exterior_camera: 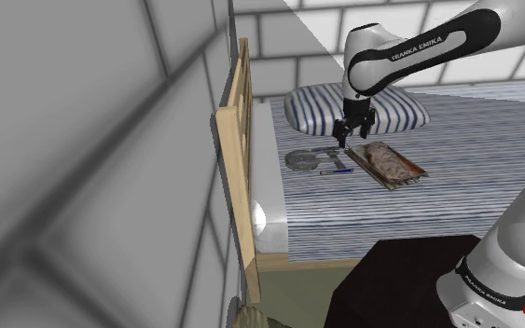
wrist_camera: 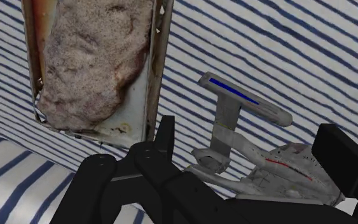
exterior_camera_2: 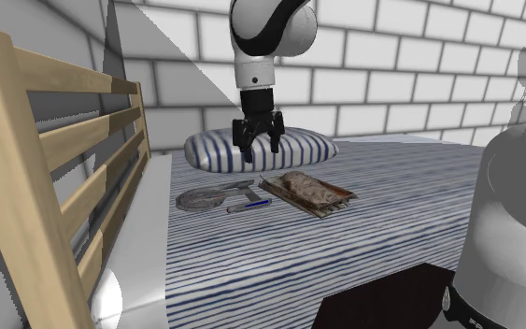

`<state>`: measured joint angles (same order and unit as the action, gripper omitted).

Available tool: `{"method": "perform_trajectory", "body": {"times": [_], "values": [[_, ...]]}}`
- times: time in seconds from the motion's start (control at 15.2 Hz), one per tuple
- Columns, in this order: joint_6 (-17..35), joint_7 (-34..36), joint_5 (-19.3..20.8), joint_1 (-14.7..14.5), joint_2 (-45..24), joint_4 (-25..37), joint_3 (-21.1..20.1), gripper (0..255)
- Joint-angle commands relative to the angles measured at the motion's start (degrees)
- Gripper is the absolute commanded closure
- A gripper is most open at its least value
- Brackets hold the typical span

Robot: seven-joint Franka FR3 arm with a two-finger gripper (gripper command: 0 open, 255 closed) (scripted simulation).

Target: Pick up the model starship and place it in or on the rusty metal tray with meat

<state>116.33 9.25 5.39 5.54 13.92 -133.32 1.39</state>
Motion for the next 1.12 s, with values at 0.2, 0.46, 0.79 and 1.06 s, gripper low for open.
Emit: {"method": "perform_trajectory", "body": {"times": [0.2, 0.46, 0.79, 1.06], "values": [[6.50, 1.76, -0.91, 0.93, -10.25, 5.52, 0.98, 0], [10.48, 2.63, -2.08, 1.71, -18.52, 11.15, 1.80, 0], [13.99, 2.75, -2.37, 1.97, -21.79, 11.17, 1.99, 0], [16.54, 2.73, -2.38, 2.05, -23.42, 10.26, 2.03, 0]]}}
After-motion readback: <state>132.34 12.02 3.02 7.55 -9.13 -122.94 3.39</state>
